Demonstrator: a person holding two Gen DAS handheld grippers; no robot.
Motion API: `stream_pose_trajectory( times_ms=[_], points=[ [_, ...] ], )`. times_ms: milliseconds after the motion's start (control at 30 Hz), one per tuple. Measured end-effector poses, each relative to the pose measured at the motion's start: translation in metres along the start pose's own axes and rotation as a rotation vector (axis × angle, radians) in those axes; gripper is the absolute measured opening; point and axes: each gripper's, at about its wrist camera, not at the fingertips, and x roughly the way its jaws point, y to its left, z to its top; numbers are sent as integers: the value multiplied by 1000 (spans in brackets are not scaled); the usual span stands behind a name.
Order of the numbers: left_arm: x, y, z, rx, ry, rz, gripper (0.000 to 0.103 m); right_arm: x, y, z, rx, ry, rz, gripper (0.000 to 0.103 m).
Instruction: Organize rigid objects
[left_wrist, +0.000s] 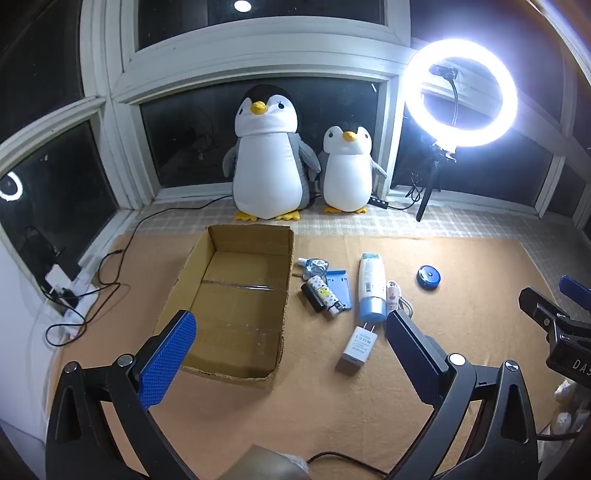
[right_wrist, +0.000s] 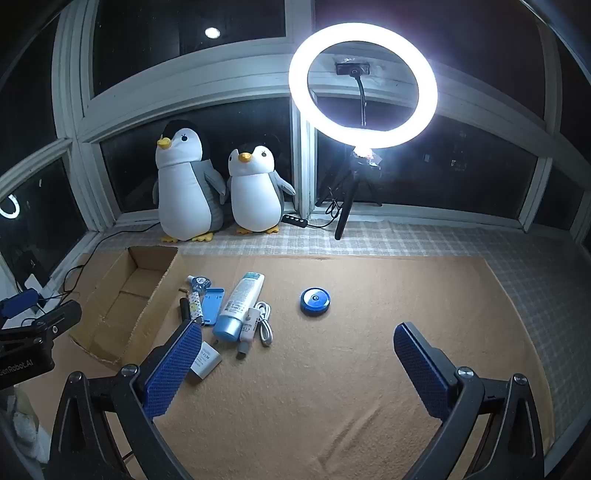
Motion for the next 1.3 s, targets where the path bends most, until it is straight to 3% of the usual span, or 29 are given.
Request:
stream_pose_trajectory(
  times_ms=[1300],
  points=[
    [2,6,-5,-17,2,13,102,4,2,-4,4,6,-1,103]
  ],
)
